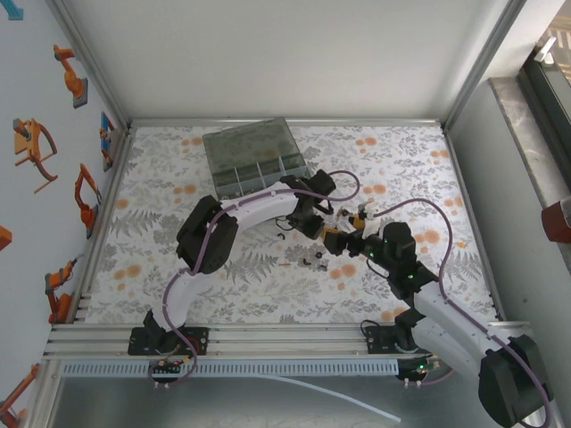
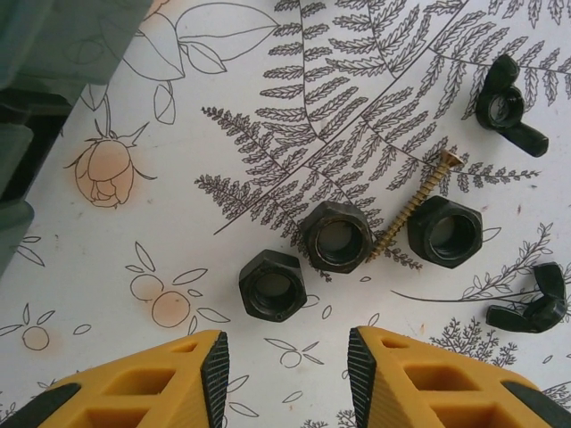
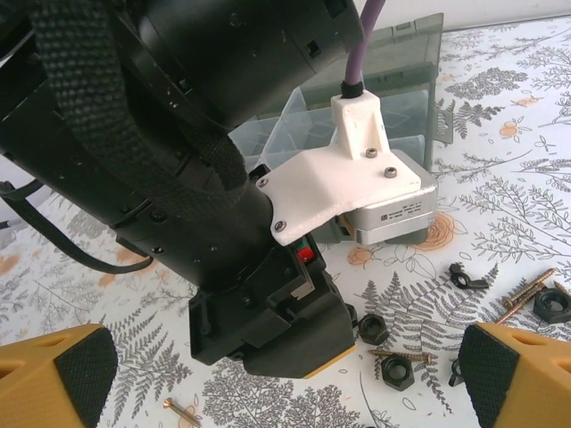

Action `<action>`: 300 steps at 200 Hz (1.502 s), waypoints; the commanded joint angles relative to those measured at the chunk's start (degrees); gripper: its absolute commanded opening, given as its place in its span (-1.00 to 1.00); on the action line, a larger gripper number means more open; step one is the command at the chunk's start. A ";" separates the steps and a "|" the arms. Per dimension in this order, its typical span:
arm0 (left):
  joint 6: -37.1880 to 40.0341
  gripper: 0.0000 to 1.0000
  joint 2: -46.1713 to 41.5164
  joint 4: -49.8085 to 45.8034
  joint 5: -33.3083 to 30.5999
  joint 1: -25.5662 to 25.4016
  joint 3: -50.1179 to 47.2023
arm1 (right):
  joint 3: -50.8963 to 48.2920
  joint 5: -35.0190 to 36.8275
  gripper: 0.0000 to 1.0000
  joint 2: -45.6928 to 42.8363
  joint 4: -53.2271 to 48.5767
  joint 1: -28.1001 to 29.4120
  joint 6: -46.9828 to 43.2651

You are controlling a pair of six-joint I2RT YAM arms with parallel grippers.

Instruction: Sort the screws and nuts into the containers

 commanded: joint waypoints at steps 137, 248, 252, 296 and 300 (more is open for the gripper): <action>0.46 -0.27 5.62 -4.39 -0.95 0.01 6.48 | -0.65 -1.27 0.99 -0.27 0.77 -0.35 0.60; 0.01 -0.60 -0.12 -3.75 -2.77 0.78 5.26 | -0.83 -1.77 0.99 0.01 1.80 -0.37 0.78; -0.01 -0.60 -0.89 -3.27 -2.76 1.00 4.99 | -0.80 -1.91 0.99 0.16 1.87 -0.36 0.79; 0.47 -0.63 -6.91 -0.26 -4.72 5.30 2.92 | -0.82 -3.20 0.99 1.73 3.77 -0.33 1.33; 0.54 -0.63 -7.02 -0.33 -4.99 5.93 3.08 | -0.81 -3.35 0.99 1.80 4.11 -0.35 1.40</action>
